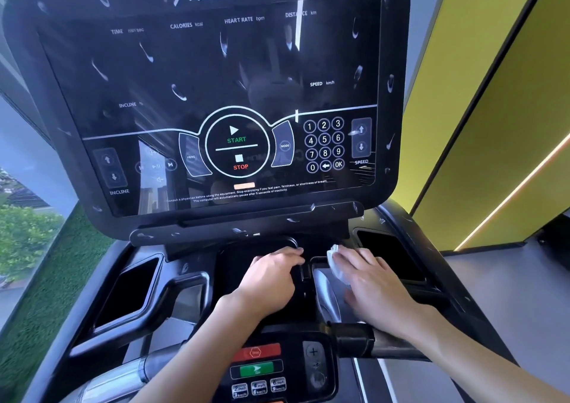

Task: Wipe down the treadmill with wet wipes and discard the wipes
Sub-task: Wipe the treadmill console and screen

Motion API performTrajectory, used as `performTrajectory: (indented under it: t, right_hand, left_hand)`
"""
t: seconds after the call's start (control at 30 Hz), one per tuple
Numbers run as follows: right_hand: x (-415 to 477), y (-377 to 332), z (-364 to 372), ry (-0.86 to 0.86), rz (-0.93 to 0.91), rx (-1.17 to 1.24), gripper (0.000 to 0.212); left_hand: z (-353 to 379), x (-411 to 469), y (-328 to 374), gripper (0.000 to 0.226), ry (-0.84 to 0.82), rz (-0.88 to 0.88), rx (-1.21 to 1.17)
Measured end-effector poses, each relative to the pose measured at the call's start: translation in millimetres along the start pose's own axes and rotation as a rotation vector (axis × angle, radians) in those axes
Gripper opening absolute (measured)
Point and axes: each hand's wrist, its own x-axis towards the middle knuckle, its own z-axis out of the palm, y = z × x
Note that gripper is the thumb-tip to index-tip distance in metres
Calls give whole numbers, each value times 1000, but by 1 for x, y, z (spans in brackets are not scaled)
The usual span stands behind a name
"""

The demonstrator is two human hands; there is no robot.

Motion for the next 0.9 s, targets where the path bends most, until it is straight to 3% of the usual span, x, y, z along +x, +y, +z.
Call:
performTrajectory:
  t: [0.2,0.5,0.67,0.8,0.9]
  right_hand:
    - [6,1,-1,-22,113,37,66]
    - [10,3,2,2,84,48,56]
    - [12,13,6,98,113,124,17]
    - [12,5,14,98,155,111,45]
    - [10,7,13,127,172,161,53]
  left_hand:
    - [1,1,-2,63,-2,-9,-15]
    - [0,1,-1,62,-8,-3,-24]
    - [-1,0,0,62,-10,2,-18]
    - [-2,-1,2,62,-17,4,-8]
    - [-3,-1,3,63,-18,4,-1]
